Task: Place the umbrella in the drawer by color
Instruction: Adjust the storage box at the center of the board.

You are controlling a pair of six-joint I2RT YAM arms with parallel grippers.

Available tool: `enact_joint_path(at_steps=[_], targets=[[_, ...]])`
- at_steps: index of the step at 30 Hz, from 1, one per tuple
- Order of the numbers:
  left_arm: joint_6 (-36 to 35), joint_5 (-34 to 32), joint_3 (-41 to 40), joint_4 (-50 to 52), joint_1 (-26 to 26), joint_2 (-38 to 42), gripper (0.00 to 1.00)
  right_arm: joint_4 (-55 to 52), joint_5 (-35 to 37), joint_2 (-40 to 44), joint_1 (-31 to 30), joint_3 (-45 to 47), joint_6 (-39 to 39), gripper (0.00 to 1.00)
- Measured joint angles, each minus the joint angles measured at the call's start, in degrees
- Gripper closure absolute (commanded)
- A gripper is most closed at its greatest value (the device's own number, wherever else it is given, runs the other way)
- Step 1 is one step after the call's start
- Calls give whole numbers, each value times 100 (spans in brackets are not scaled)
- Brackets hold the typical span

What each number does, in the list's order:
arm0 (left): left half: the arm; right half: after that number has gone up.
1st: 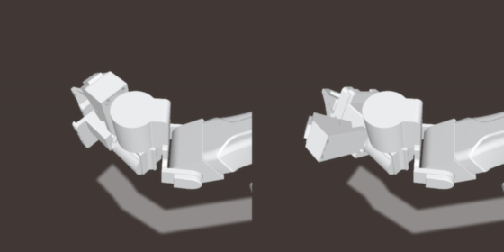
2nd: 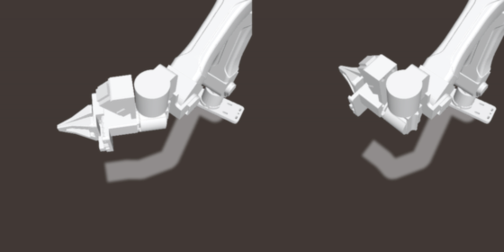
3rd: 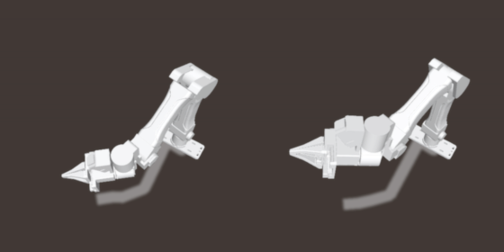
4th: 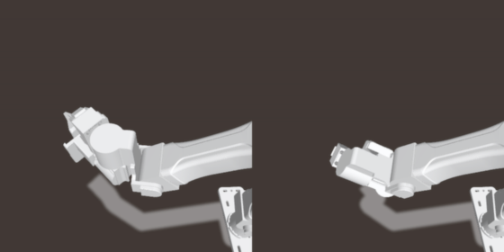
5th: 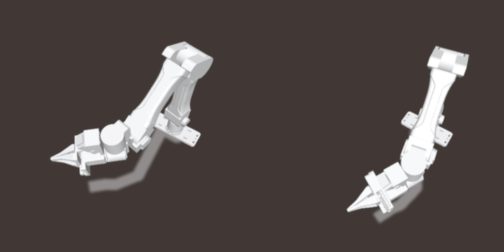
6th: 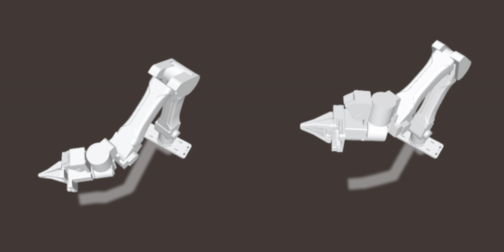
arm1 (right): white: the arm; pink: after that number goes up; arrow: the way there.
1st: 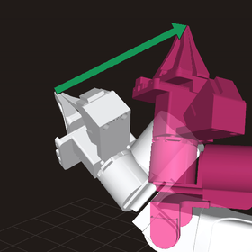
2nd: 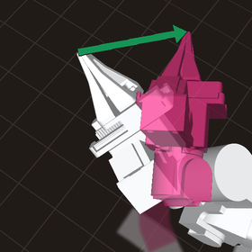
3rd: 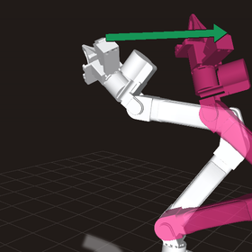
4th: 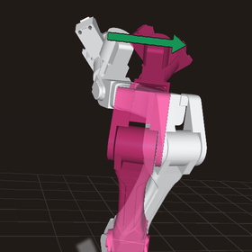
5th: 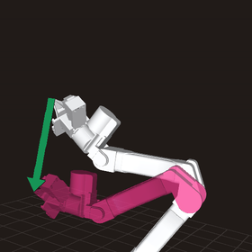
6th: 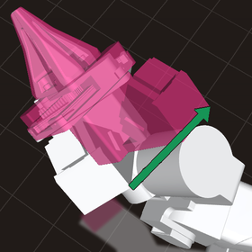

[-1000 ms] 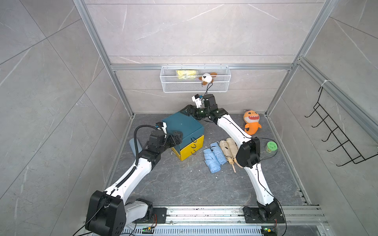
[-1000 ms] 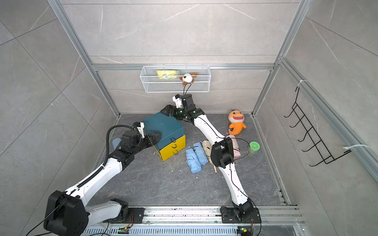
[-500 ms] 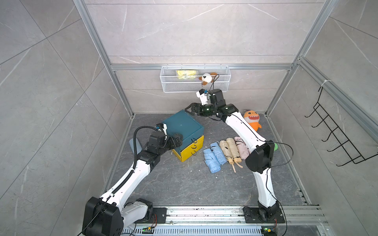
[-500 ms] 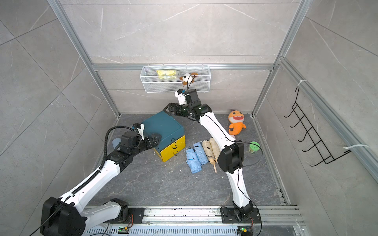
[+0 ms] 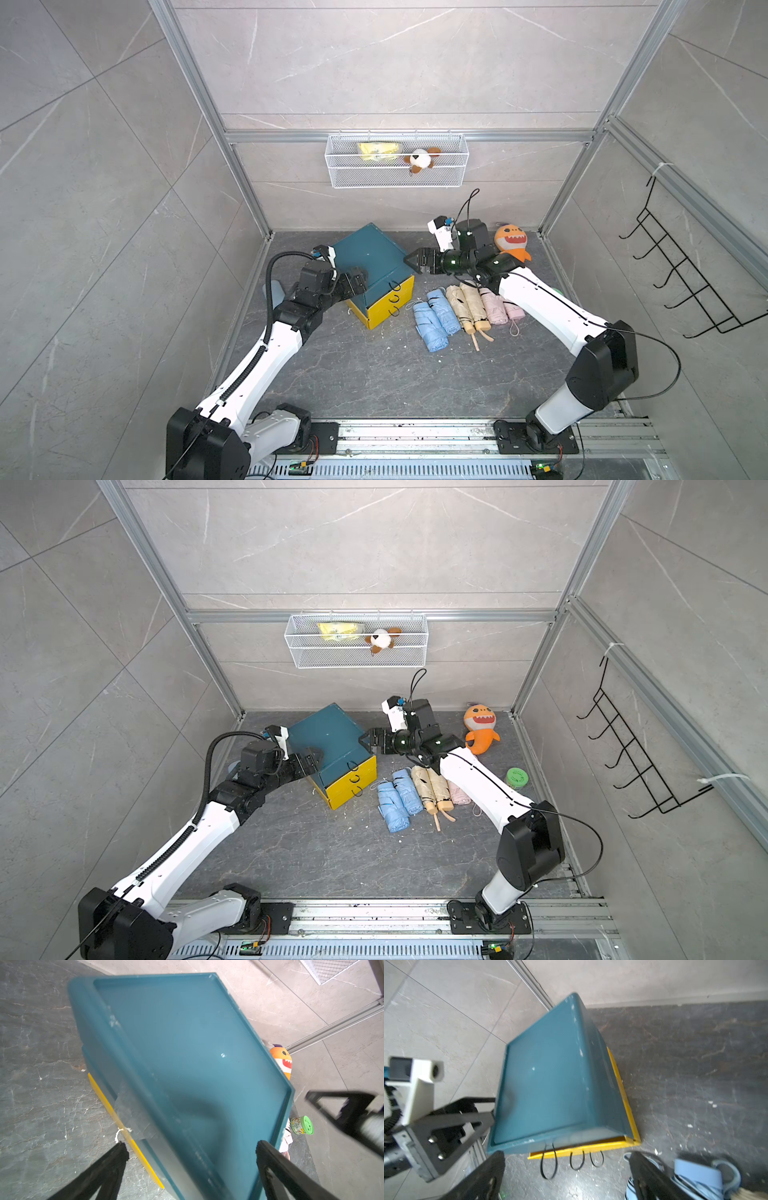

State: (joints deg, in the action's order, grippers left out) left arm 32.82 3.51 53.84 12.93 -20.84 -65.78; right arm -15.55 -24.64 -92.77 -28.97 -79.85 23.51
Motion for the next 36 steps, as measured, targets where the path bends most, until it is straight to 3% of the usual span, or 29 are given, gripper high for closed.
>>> enact_joint_path(at_steps=[13,26,36], targets=[[-20,267,133,-160,52,-584,0,490,-85,0,-636,935,243,20],[-22,264,153,-177,160,-616,1,756,-175,-765,-905,461,415,37],[-22,267,120,-304,446,-654,0,697,-190,-1270,-1106,-269,544,38]])
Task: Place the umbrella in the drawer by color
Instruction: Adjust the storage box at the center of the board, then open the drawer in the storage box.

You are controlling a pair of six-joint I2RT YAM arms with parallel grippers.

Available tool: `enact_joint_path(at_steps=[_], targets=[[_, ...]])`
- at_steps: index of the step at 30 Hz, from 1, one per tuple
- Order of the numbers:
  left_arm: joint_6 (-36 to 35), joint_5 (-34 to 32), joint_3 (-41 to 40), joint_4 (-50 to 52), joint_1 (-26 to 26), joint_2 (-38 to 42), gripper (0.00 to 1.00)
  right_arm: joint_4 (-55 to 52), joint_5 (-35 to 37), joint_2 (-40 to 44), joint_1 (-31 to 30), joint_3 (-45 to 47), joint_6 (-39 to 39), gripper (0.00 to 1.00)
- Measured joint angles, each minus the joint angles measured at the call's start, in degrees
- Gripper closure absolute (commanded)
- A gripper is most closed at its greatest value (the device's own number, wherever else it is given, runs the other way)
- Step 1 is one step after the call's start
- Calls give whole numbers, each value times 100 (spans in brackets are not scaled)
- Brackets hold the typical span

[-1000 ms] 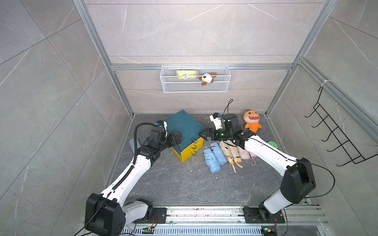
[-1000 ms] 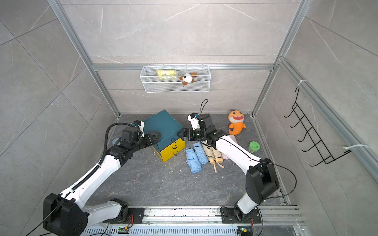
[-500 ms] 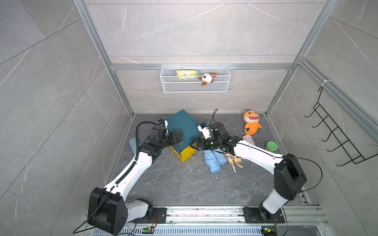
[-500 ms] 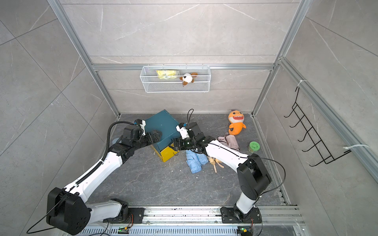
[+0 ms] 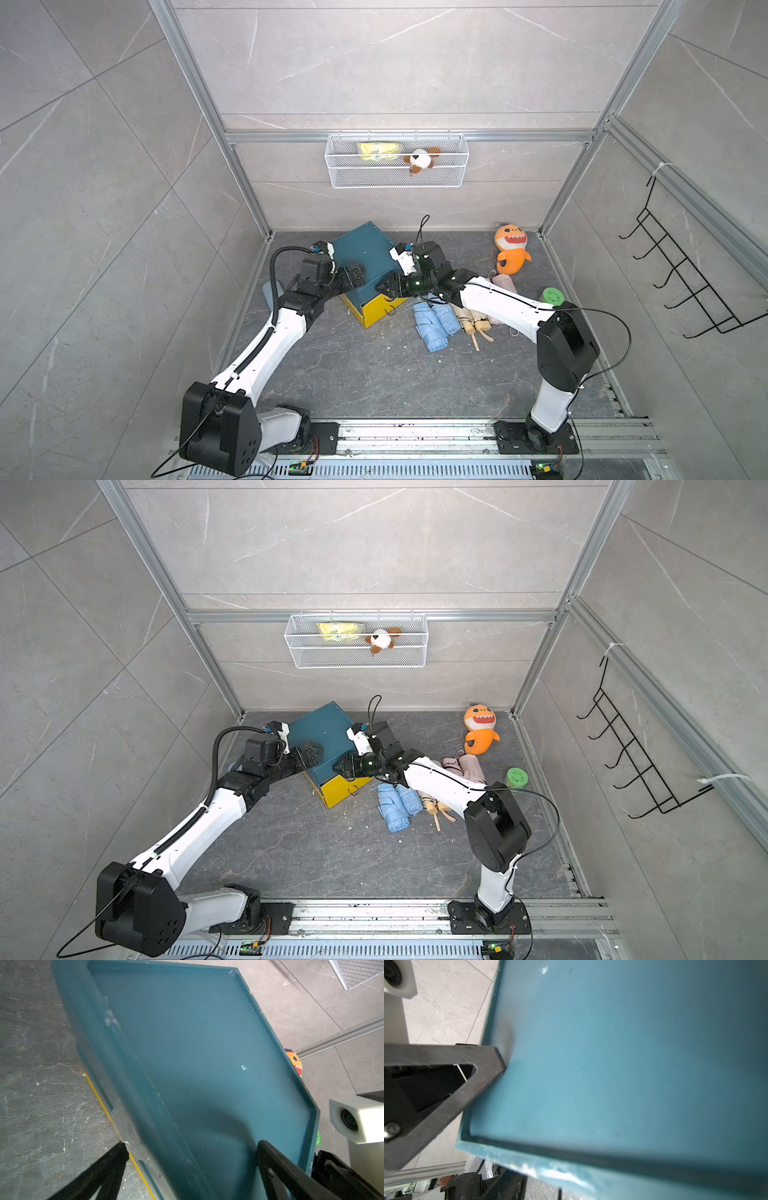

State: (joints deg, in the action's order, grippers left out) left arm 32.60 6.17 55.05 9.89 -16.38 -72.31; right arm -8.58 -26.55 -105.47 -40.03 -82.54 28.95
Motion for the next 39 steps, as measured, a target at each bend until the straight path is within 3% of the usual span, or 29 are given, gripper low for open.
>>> enact_joint_path(at_steps=[9,20,30,39], targets=[[7,63,199,-284,243,-389,1,-372,61,-579,-116,-929,-22,38],[57,286,188,-199,317,-341,1,-511,393,-616,-116,-981,-254,40],[85,391,96,90,319,-85,1,-579,590,-595,-116,-981,-363,52],[90,496,96,179,319,-50,3,-640,734,-496,-116,-984,-487,69]])
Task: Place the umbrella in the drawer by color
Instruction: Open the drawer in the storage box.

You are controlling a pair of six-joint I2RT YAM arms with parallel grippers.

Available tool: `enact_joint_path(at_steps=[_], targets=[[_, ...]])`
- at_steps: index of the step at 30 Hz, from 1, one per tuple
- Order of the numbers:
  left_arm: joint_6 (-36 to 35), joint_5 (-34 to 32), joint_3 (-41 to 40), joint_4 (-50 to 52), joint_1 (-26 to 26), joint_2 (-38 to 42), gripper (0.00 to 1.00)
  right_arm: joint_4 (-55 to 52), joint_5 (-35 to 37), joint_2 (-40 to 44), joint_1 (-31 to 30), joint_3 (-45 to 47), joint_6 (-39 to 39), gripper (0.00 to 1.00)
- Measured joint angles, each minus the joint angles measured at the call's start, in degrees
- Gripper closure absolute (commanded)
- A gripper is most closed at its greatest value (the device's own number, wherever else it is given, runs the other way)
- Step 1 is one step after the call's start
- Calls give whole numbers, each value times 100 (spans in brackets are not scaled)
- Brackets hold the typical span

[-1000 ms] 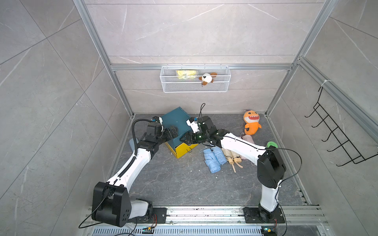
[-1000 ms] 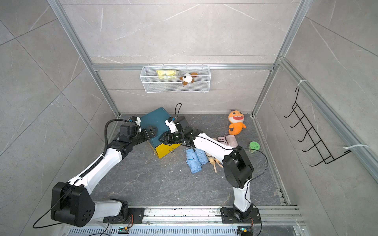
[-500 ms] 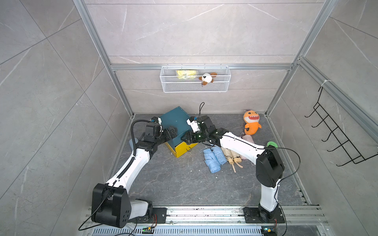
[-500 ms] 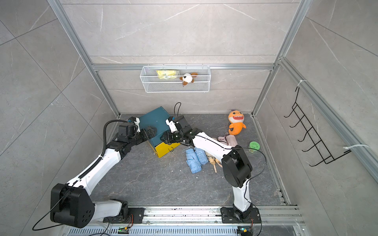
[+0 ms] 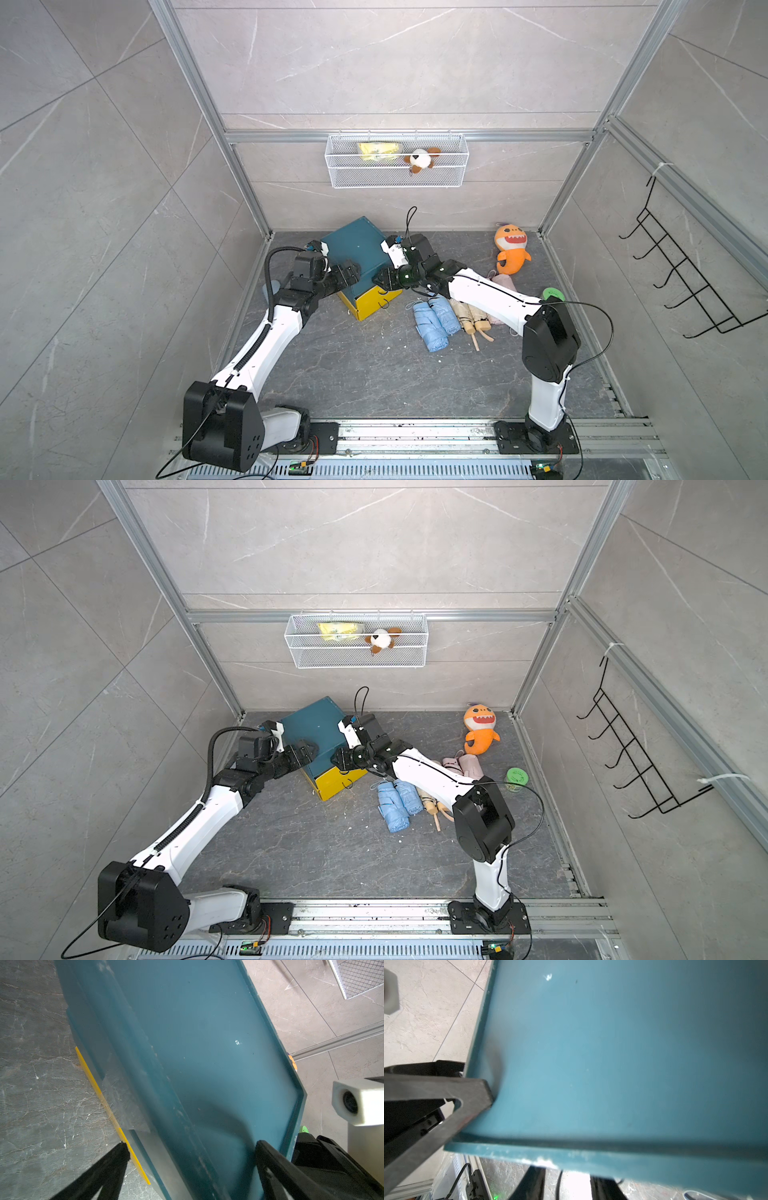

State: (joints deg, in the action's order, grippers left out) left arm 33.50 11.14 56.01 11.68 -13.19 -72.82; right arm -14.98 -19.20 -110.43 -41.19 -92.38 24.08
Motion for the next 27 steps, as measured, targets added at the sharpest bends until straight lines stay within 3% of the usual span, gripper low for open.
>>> enact_joint_path(at_steps=[7,14,27], targets=[[2,0,-42,-44,0,17,5,-90,63,28,17,0,-39,88],[11,0,-83,-103,-2,48,8,-111,63,31,28,0,-35,100],[11,-11,-85,-107,-2,50,8,-306,129,417,26,262,-87,100]])
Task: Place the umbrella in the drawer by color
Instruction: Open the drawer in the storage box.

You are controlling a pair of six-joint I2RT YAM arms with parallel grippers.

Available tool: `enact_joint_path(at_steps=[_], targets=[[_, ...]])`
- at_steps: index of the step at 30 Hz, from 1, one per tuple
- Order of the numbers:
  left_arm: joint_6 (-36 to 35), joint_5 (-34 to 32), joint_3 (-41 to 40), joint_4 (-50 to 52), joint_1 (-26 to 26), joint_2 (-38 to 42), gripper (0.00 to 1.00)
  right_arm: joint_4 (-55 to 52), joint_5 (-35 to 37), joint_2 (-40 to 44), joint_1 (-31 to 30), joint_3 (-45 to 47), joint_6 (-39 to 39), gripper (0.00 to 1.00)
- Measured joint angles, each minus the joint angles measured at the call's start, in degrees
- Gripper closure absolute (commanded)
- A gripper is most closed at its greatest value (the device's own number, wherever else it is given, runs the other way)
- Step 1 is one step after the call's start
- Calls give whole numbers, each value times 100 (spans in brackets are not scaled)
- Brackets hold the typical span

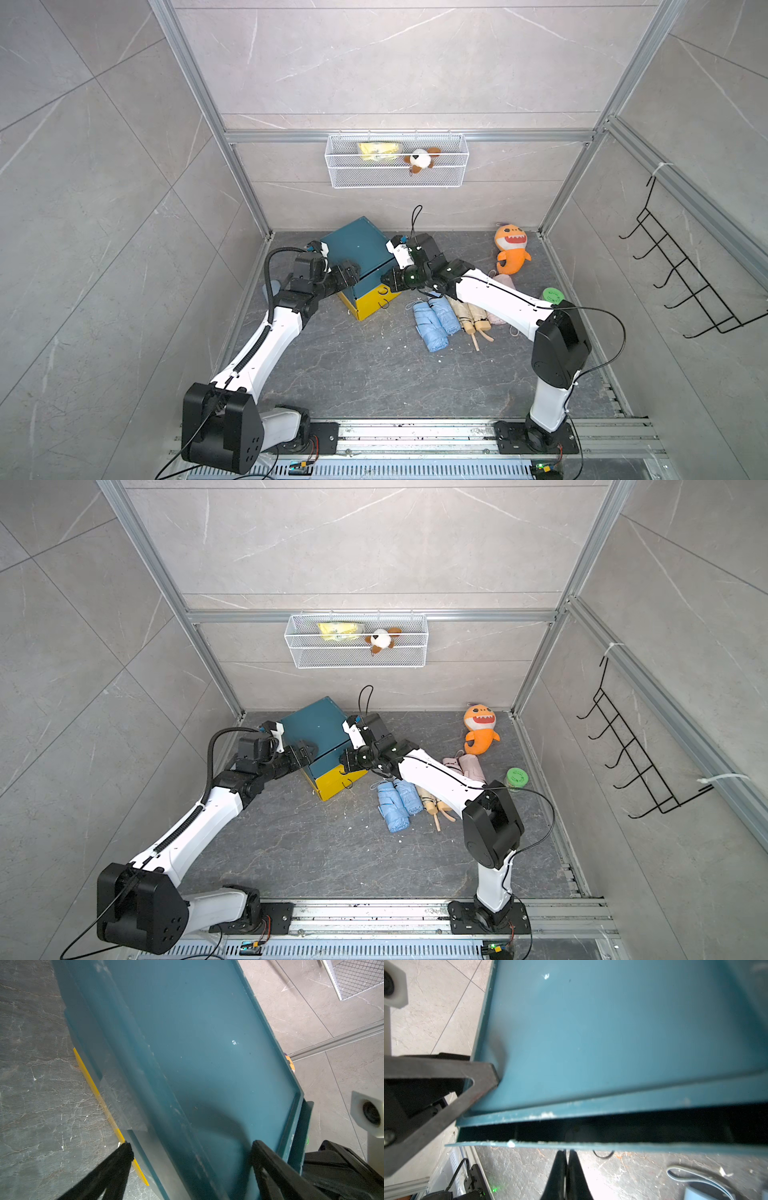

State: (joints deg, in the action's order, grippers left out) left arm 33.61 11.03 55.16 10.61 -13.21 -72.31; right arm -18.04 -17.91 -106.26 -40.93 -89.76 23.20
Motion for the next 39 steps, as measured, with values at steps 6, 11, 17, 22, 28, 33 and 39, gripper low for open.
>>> enact_joint_path(at_steps=[6,11,17,22,28,33,39], targets=[[0,-31,0,4,0,0,8,-28,39,289,0,297,-59,100],[0,-42,0,4,0,2,8,-37,68,566,0,586,-61,100],[0,-42,0,9,2,2,8,-35,83,807,0,868,-63,100],[0,-42,0,9,2,2,7,-35,98,1139,0,1211,-87,100],[0,-44,0,11,2,2,7,-31,111,1576,-9,1652,-105,100],[0,-50,0,11,2,2,7,-35,146,1814,-22,1945,-144,100],[0,-50,0,7,2,2,7,-37,153,1882,-37,2135,-155,99]])
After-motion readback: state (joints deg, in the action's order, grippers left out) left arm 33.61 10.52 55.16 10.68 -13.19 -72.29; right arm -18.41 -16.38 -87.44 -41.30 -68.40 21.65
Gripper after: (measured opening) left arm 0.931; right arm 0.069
